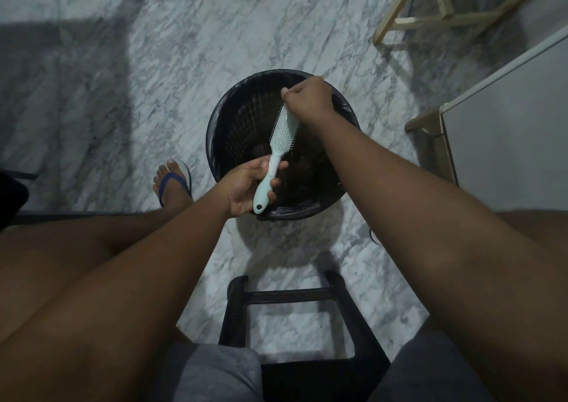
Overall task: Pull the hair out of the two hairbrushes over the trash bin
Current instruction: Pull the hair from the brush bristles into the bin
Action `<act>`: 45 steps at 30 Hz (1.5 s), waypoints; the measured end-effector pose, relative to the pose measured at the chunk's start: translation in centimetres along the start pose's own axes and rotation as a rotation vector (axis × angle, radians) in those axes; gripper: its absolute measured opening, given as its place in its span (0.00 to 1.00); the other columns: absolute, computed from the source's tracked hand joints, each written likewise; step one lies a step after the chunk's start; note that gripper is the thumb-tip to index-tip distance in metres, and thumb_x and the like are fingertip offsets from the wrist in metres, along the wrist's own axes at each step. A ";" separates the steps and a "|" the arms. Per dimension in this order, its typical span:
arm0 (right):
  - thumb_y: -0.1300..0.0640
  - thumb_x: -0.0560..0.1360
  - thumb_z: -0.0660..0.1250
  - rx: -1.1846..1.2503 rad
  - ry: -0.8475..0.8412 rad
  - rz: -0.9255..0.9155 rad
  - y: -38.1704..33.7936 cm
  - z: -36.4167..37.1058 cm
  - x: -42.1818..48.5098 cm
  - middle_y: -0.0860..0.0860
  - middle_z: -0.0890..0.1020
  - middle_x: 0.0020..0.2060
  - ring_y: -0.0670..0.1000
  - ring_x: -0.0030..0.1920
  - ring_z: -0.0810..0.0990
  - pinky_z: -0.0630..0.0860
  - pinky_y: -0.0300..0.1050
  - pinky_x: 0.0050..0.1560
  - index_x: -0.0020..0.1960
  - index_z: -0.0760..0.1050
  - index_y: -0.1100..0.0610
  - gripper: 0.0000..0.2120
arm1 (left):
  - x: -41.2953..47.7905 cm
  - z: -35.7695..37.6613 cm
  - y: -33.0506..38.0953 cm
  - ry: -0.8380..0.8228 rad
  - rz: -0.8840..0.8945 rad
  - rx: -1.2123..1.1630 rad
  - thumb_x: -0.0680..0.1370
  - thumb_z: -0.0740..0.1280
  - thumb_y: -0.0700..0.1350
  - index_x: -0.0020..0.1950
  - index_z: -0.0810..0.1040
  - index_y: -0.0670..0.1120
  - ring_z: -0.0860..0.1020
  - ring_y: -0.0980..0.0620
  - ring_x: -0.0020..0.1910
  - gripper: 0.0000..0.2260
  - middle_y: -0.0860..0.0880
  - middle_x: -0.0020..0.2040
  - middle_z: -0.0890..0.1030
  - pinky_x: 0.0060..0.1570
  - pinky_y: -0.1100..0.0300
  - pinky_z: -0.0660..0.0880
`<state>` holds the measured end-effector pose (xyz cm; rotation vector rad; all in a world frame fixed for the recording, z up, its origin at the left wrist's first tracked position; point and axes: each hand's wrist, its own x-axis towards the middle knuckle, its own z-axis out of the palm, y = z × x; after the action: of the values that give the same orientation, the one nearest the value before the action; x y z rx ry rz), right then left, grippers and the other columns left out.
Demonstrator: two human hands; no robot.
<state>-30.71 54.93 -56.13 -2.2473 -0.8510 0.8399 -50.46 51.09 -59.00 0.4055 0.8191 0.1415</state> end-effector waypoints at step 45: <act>0.53 0.80 0.61 -0.684 -0.253 -0.235 1.1 -4.9 -10.9 0.61 0.49 0.79 0.64 0.78 0.50 0.57 0.64 0.75 0.80 0.45 0.52 0.35 | -5.8 7.6 3.6 0.332 0.049 0.116 0.84 0.55 0.42 0.69 0.70 0.39 0.76 0.51 0.49 0.15 0.50 0.53 0.81 0.42 0.53 0.76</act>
<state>-33.30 44.87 -50.02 -2.5503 -1.6927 0.8119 -48.71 50.54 -48.97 0.5195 1.1485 0.2109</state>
